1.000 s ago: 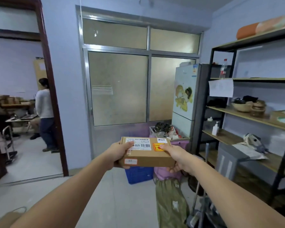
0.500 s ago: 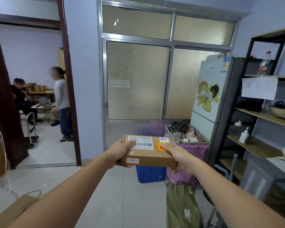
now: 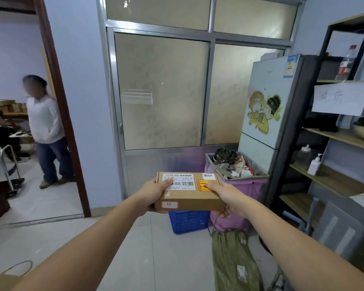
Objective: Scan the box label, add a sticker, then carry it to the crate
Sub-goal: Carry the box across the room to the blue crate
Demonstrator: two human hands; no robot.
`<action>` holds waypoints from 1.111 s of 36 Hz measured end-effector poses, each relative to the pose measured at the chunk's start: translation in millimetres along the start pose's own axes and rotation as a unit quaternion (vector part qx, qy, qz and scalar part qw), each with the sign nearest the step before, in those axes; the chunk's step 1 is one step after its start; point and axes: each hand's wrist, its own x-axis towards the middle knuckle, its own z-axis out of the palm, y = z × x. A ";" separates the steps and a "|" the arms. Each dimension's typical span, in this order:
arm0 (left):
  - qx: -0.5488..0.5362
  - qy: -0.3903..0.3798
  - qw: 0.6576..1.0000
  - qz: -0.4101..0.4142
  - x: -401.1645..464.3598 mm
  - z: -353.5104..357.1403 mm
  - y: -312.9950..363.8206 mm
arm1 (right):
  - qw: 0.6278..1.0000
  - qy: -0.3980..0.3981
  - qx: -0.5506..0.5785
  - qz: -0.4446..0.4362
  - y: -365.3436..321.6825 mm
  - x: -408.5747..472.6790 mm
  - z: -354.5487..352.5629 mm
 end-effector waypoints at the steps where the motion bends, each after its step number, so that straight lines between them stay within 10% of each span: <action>1: 0.000 -0.002 1.000 0.000 12.6 1.1 1.6 | 1.000 0.004 0.001 0.003 -0.5 11.8 -3.3; 40: 0.002 0.028 0.999 -0.021 470.7 -148.9 81.0 | 0.999 -0.036 -0.003 0.002 -146.4 504.8 8.9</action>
